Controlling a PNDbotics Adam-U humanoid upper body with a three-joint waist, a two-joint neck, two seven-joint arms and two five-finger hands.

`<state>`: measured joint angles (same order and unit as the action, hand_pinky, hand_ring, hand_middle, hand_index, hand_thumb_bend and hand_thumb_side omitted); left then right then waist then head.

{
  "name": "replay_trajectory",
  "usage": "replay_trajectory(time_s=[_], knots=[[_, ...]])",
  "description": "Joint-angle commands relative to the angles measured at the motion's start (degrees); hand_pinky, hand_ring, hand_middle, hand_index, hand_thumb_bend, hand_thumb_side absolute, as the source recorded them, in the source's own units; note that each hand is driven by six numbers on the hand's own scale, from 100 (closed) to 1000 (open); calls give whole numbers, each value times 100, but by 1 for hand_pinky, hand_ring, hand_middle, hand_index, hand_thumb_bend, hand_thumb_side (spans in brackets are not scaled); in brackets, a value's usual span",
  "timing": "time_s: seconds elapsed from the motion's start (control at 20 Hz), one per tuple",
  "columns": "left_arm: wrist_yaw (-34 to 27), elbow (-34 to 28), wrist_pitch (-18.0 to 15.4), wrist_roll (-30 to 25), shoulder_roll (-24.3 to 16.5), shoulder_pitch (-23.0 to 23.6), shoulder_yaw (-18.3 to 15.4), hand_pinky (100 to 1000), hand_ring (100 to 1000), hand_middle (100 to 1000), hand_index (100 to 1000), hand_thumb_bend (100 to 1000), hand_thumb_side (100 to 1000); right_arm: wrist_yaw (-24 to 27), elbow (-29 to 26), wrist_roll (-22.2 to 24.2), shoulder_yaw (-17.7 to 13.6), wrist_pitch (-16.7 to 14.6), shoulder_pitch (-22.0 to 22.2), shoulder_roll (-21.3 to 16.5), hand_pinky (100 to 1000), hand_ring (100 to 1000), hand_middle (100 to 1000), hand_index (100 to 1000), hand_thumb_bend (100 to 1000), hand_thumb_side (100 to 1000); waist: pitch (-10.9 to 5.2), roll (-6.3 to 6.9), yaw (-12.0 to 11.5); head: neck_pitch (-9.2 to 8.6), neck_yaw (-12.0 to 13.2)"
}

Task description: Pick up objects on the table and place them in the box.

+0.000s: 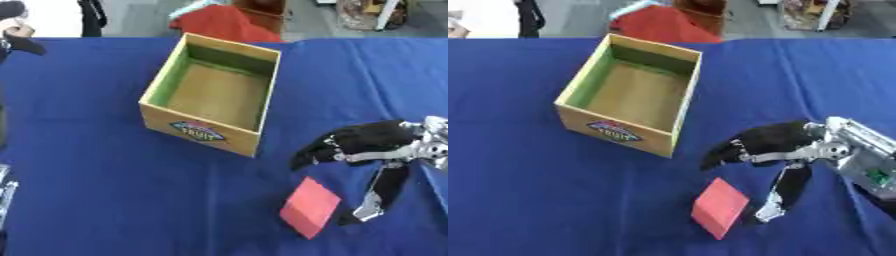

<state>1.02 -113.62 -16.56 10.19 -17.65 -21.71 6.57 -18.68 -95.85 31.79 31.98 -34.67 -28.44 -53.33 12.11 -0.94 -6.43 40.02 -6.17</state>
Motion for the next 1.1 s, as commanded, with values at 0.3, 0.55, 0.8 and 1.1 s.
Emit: replay_trajectory(time_s=[0.3, 0.55, 0.8, 1.1], knots=[[-18, -97, -7, -27, -125, -84, -12, 550, 785, 798, 846, 100, 877, -206, 175, 1316, 23, -1464, -150, 62, 823, 853, 891, 987, 477, 689, -14, 5, -24, -97, -16], [-18, -97, -10, -25, -121, -100, -18, 551, 786, 798, 846, 100, 877, -265, 264, 1325, 58, -1542, -168, 109, 816, 850, 890, 993, 470, 679, 20, 6, -41, -111, -15], [-13, -97, -17, -17, -116, -113, -26, 550, 787, 798, 846, 100, 878, -340, 375, 1379, 72, -1601, -172, 99, 815, 848, 889, 994, 469, 679, 59, 10, -67, -119, -11], [-19, -97, -12, -32, -109, -130, -16, 550, 787, 799, 846, 100, 878, -354, 458, 1361, 74, -1662, -199, 112, 800, 833, 862, 975, 419, 671, 67, 6, -68, -120, -25]])
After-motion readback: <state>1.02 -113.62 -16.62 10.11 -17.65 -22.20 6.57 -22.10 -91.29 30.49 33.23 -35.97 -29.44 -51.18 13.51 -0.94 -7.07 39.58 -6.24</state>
